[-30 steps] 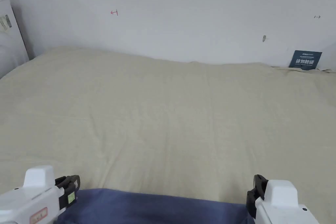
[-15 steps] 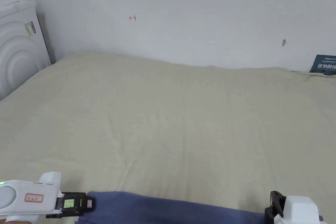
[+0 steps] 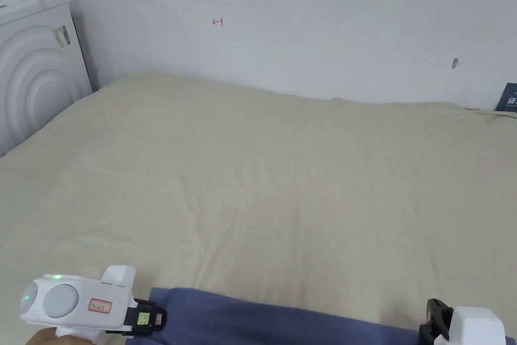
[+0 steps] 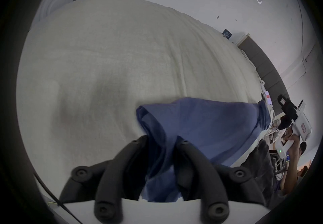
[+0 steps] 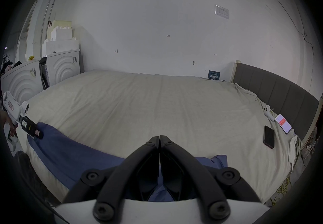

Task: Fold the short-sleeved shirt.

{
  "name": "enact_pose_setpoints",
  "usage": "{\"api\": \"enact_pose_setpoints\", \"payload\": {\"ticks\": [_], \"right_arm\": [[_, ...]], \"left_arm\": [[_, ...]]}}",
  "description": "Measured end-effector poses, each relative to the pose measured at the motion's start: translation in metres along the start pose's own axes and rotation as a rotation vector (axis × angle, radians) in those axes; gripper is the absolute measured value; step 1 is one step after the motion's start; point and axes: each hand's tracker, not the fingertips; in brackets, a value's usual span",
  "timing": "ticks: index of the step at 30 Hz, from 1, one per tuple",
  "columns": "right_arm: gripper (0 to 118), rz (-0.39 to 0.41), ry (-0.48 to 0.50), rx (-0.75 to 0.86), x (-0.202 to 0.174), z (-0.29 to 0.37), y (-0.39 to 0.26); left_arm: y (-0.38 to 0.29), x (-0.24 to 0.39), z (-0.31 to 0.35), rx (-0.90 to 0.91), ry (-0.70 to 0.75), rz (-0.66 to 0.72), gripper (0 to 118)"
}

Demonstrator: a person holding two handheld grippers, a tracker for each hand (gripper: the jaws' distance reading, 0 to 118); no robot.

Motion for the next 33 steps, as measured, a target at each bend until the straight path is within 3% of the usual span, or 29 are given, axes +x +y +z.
{"api": "enact_pose_setpoints", "payload": {"ticks": [5,13,21,33], "right_arm": [[1,0.001,0.019,-0.003,-0.005,-0.001,-0.001],[1,0.007,0.021,0.005,-0.005,0.0,0.0],[1,0.0,0.021,0.011,-0.005,0.0,0.002],[1,0.007,0.035,0.017,-0.008,-0.005,0.006]], "left_arm": [[-0.003,0.011,-0.008,-0.008,-0.003,-0.02,0],[0.002,-0.003,0.028,0.071,-0.068,0.059,0],[0.008,0.018,0.056,0.11,-0.048,0.004,0],[0.019,-0.012,0.121,0.103,0.163,0.061,0]]}}
